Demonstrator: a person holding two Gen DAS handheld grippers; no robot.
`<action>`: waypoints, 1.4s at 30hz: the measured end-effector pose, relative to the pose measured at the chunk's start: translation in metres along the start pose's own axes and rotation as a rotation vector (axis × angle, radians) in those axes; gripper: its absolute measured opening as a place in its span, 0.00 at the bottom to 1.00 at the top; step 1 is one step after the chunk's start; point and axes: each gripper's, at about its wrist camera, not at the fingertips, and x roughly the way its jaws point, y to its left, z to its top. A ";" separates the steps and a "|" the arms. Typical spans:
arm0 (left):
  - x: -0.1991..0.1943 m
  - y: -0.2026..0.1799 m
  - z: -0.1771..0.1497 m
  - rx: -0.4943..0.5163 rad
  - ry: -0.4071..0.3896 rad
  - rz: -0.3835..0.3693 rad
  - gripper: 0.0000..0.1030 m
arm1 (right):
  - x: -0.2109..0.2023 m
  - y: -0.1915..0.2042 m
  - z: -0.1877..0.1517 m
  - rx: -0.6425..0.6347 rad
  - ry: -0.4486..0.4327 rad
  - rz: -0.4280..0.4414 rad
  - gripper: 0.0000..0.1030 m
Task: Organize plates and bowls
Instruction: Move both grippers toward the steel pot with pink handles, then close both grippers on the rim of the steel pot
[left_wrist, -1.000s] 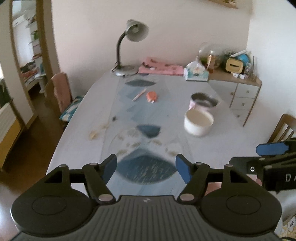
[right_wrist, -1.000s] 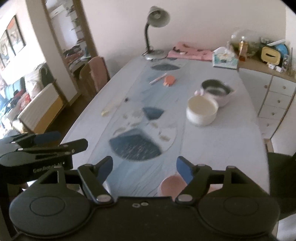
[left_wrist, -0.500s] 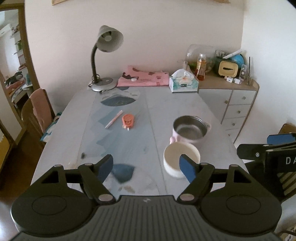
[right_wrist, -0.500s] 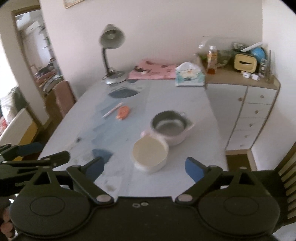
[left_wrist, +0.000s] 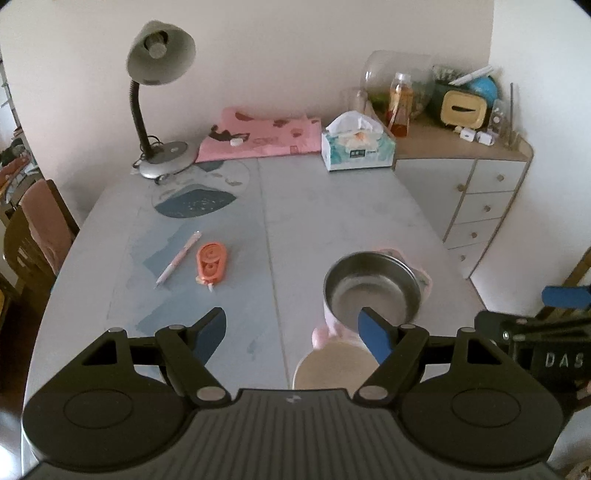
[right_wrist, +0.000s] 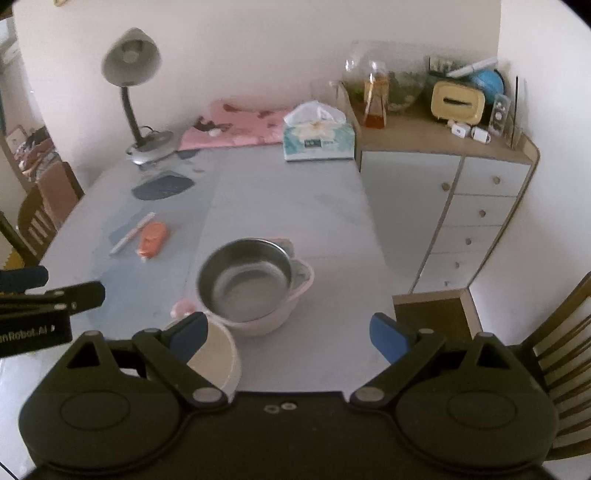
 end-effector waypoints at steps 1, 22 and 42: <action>0.010 -0.002 0.003 0.001 -0.003 0.015 0.76 | 0.010 -0.002 0.002 0.005 0.007 -0.006 0.92; 0.165 -0.034 0.025 0.051 0.166 0.046 0.76 | 0.143 -0.011 0.015 0.066 0.164 0.022 0.68; 0.189 -0.037 0.024 -0.035 0.251 0.008 0.09 | 0.163 -0.012 0.020 0.137 0.234 0.088 0.23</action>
